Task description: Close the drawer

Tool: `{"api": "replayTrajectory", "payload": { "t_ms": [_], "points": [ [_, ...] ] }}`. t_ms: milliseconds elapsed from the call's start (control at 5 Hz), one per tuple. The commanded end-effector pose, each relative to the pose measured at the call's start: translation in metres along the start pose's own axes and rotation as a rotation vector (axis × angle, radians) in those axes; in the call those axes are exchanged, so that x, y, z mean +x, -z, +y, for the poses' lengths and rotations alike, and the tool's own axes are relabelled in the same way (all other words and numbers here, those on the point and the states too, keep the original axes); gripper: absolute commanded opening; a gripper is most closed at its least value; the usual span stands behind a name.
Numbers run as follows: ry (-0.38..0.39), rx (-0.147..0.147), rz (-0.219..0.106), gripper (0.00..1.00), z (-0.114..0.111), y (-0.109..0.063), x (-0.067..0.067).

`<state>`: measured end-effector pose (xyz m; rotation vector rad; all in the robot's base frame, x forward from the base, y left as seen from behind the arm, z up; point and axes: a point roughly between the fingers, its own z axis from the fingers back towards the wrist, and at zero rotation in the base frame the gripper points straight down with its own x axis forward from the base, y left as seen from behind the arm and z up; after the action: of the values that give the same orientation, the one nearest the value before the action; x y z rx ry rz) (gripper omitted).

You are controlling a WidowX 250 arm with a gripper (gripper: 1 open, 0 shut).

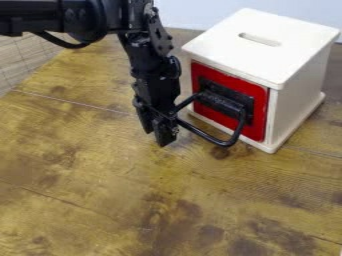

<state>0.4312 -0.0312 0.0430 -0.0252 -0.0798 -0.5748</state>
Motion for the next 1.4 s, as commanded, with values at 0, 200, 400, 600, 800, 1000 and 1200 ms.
{"api": "replayTrajectory", "payload": {
  "t_ms": [0, 200, 400, 600, 800, 1000, 1200],
  "points": [
    [-0.035, 0.072, -0.104, 1.00, 0.003, -0.059, 0.006],
    [-0.074, 0.052, -0.103, 1.00, -0.009, -0.082, 0.008],
    [-0.098, 0.087, -0.125, 1.00, -0.015, -0.093, 0.006],
    [-0.086, 0.040, -0.115, 1.00, -0.032, -0.103, 0.014],
    [-0.088, 0.038, -0.102, 1.00, -0.041, -0.106, 0.019],
    [-0.070, 0.038, -0.092, 1.00, -0.047, -0.100, 0.023],
    [-0.051, 0.040, -0.091, 1.00, -0.054, -0.094, 0.025]
  ]
}}
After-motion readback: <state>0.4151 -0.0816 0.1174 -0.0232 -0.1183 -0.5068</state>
